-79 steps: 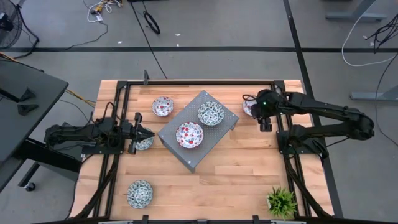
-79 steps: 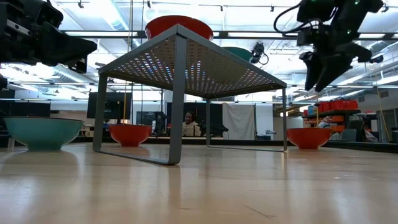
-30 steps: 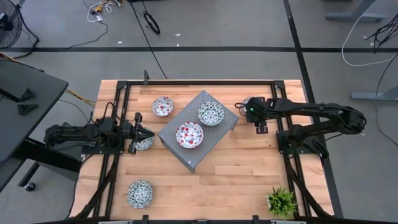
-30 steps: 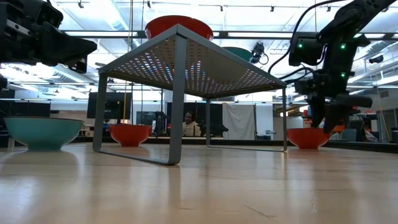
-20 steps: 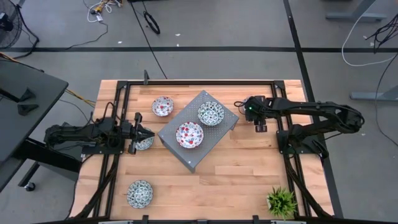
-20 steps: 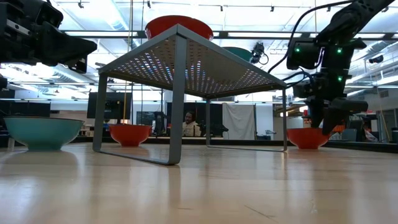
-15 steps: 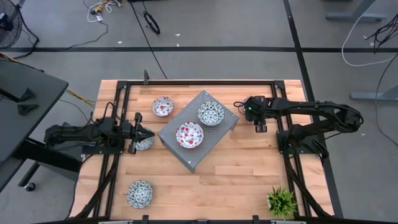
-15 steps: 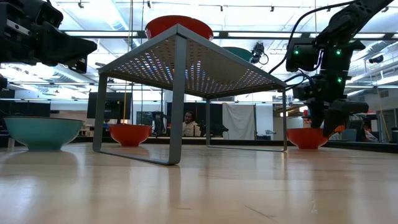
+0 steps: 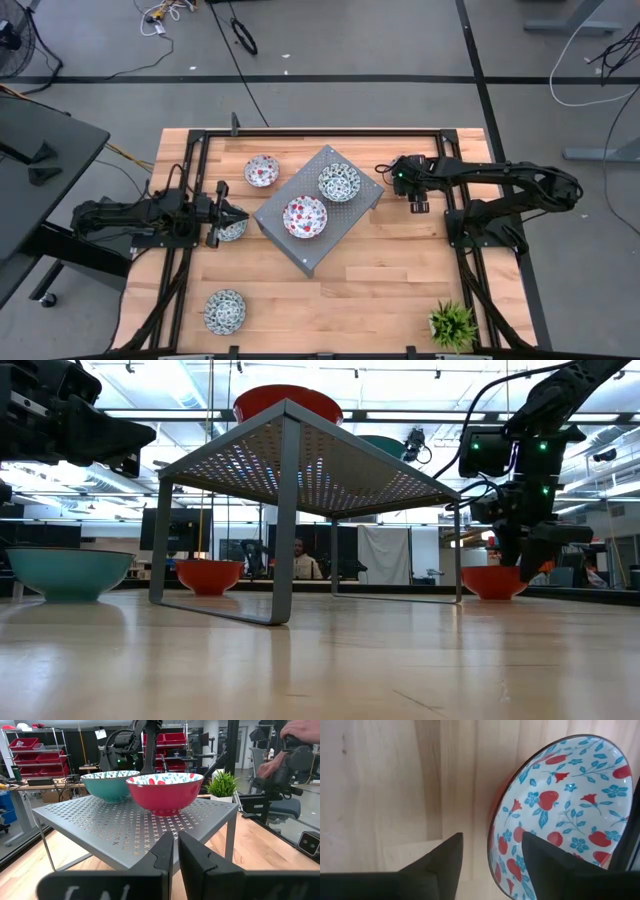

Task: Pick & Place Mini bowls
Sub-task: Stack the right red patterned bowl on top of the red patterned bowl on the shelf

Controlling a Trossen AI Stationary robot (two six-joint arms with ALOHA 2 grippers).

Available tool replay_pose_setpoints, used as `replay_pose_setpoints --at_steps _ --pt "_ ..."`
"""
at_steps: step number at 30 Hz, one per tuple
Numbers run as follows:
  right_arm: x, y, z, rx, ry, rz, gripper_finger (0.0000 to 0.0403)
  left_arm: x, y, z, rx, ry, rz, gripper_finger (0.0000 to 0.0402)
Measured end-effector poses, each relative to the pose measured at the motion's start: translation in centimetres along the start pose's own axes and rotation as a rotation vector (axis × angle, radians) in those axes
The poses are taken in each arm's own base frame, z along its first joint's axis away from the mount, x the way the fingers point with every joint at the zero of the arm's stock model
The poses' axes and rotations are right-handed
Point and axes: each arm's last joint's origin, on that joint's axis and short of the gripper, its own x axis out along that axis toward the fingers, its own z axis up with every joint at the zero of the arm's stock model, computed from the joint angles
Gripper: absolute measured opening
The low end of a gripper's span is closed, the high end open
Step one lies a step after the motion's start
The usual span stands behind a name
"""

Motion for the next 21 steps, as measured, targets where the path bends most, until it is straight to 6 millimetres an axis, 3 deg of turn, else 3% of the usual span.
replay_pose_setpoints --at_steps 21 --pt "0.00 0.00 0.02 -0.002 -0.003 0.002 0.0044 0.00 0.00 -0.01 0.000 0.000 0.000 0.0030"
